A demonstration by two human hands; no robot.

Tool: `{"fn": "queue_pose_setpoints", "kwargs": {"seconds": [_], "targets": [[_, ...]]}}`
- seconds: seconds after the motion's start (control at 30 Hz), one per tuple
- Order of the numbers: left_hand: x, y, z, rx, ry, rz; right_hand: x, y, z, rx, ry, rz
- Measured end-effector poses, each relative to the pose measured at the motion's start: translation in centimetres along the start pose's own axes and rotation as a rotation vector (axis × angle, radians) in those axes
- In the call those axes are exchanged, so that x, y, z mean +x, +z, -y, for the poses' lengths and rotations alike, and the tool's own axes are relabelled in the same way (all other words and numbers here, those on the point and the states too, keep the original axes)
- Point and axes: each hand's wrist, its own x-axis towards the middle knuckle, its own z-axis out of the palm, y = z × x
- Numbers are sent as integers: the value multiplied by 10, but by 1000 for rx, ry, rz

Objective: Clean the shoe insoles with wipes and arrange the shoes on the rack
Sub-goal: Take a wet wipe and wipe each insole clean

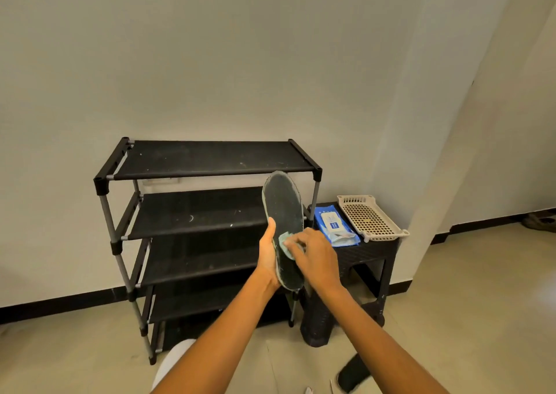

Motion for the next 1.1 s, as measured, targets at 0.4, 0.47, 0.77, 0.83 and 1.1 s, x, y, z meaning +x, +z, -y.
{"fn": "queue_pose_setpoints", "kwargs": {"seconds": [0.4,0.47,0.77,0.83,1.1], "targets": [[2,-7,-2,3,-60,-13,-10,4,14,60,24,115],[4,-12,-6,-15,-73,-40,-12,-4,13,150,0,246],[4,8,-1,114,-20,-10,-1,2,-2,110,1,45],[9,2,-7,20,-26,-14,-17,1,2,101,-154,116],[8,2,3,87,-29,-44,-2,-4,-15,-177,-116,-90]]}}
